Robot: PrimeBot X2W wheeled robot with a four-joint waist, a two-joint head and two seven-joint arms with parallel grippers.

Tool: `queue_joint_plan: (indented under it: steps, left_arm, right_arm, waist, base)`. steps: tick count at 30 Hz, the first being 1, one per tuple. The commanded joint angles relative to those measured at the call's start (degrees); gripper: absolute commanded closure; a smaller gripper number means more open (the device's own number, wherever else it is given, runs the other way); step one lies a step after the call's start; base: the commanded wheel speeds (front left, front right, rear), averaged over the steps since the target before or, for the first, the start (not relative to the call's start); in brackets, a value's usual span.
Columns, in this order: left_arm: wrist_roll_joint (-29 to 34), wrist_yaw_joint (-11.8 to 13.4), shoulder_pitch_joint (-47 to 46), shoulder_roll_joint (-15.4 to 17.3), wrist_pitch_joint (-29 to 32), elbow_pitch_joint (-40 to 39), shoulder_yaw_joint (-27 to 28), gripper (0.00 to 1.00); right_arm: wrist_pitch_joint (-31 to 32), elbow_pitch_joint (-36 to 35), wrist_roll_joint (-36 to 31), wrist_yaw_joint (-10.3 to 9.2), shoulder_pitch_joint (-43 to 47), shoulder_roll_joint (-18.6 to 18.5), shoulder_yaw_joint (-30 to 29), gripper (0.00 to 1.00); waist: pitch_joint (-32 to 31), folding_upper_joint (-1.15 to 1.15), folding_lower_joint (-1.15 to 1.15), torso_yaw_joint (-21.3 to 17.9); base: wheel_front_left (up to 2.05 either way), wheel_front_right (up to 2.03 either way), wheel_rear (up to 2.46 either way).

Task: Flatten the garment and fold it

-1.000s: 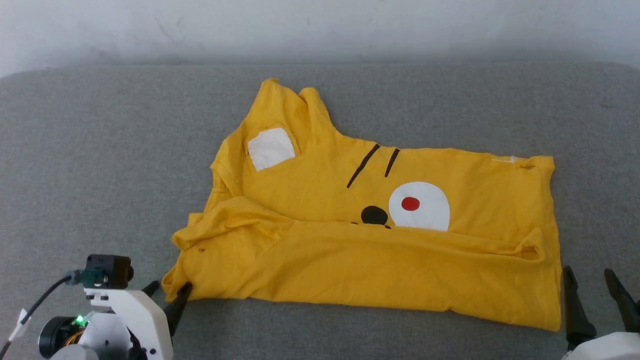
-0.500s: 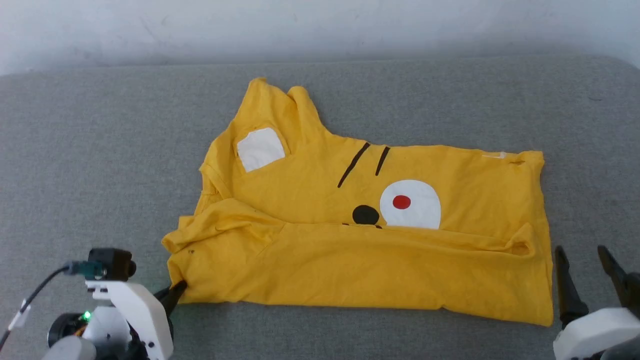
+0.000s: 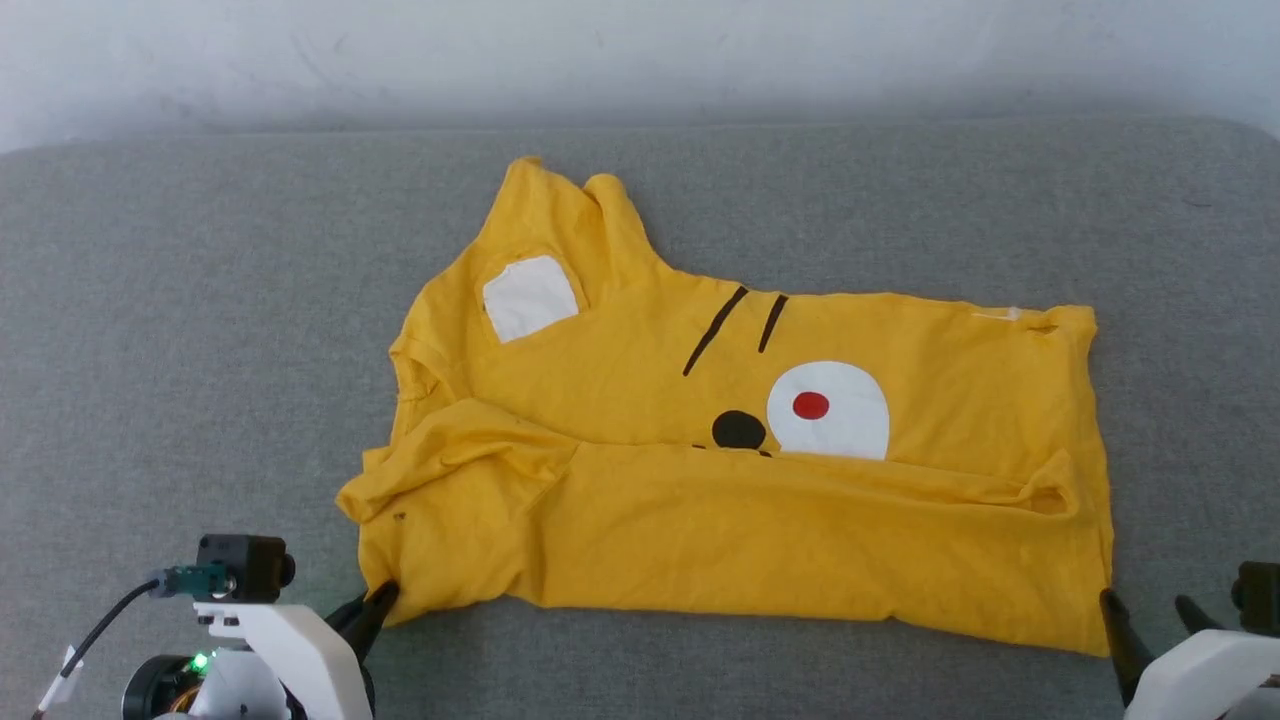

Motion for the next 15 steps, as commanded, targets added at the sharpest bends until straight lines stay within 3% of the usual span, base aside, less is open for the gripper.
queue_joint_plan:
  steps: [1,6,7,9,10,15]
  left_arm:
    - [0.43,0.30,-0.56,-0.07,-0.09,-0.15,-0.14,1.00]
    - [0.54,0.30,-1.77,0.04,0.09,-0.17,-0.27,1.00]
    - [0.52,0.29,-2.04,-0.02,0.13,-0.13,-0.32,1.00]
    - [0.24,0.23,-2.54,-0.28,0.15,-0.02,-0.33,1.00]
    - [0.09,0.22,-2.73,-0.40,0.10,0.08,-0.28,1.00]
    - [-1.21,0.47,-2.40,-0.83,-0.26,0.30,0.49,1.00]
  right_arm:
    - [0.24,0.50,0.67,-0.04,0.20,0.16,0.20,0.00]
    - [2.47,4.73,2.21,-0.04,-0.53,0.16,1.82,0.00]
    - [3.38,5.72,2.42,-0.04,-0.74,0.16,2.46,0.15]
    - [3.98,7.13,3.41,-0.04,-1.60,0.16,3.03,0.78]
    - [4.08,7.64,3.55,-0.04,-2.02,0.16,3.18,1.00]
    - [3.93,7.67,3.58,-0.04,-3.52,0.16,2.87,1.00]
  waist:
    - [0.61,0.01,0.00,0.40]
    - [1.45,0.01,0.00,0.71]
    - [1.58,0.01,0.00,0.77]
    - [1.79,0.01,0.00,0.84]
    - [1.84,0.01,0.00,0.83]
    - [1.46,0.01,0.00,0.36]
  base:
    - [0.00,0.00,0.00]
    - [0.00,0.00,0.00]
    - [0.00,0.00,0.00]
    - [0.00,0.00,0.00]
    - [0.00,0.00,0.00]
    - [0.00,0.00,0.00]
